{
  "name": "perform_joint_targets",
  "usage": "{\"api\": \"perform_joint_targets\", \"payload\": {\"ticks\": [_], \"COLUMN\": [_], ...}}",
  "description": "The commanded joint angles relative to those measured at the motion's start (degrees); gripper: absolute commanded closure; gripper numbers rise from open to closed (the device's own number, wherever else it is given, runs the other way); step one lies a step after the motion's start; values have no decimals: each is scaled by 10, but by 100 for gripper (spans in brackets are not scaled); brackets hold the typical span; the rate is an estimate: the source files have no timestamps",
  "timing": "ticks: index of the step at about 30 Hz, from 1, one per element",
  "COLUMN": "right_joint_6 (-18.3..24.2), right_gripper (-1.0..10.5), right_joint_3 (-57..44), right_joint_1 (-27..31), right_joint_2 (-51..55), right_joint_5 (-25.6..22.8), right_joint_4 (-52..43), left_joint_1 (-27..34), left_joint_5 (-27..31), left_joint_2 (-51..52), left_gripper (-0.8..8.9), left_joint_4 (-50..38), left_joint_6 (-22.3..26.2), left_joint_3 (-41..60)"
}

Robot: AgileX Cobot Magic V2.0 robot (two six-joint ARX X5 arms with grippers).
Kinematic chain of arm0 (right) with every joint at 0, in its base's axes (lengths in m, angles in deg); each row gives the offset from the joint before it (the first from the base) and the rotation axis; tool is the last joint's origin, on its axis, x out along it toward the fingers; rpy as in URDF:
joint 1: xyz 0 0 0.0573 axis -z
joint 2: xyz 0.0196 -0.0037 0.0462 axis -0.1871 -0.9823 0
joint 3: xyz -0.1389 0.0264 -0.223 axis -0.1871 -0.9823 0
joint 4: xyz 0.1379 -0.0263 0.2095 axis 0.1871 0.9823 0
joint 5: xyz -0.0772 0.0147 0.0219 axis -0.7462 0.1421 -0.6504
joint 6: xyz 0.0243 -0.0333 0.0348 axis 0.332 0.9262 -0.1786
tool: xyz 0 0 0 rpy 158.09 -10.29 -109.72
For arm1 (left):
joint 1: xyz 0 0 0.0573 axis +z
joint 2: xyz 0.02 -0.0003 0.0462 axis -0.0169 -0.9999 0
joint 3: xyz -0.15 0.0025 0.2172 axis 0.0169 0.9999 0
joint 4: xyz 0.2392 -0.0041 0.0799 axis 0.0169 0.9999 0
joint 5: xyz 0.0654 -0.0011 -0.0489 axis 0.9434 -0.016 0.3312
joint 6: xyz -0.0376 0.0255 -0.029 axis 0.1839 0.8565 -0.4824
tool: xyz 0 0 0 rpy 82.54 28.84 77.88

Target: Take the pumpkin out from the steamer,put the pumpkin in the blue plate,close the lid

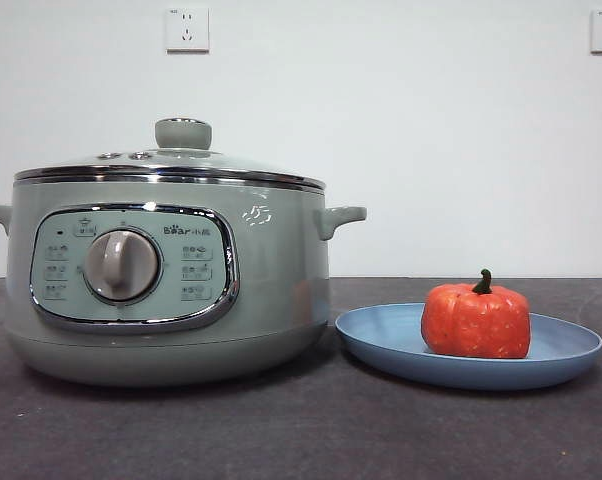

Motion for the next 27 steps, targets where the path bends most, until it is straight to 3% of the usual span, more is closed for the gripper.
{"api": "perform_joint_targets", "payload": {"ticks": [1,27], "right_joint_6": [-5,-5], "right_gripper": [962,962], "right_joint_3": [-4,-4], "right_joint_1": [0,0], "right_joint_2": [1,1], "right_joint_5": [-2,-2], "right_joint_4": [-2,3], "left_joint_1": [2,1], "left_joint_5": [-3,-1], "left_joint_2": [2,2], "left_gripper": [817,817], "left_joint_4": [-11,-14], "left_joint_6": [-19,-28], "left_joint_3": [14,20]}}
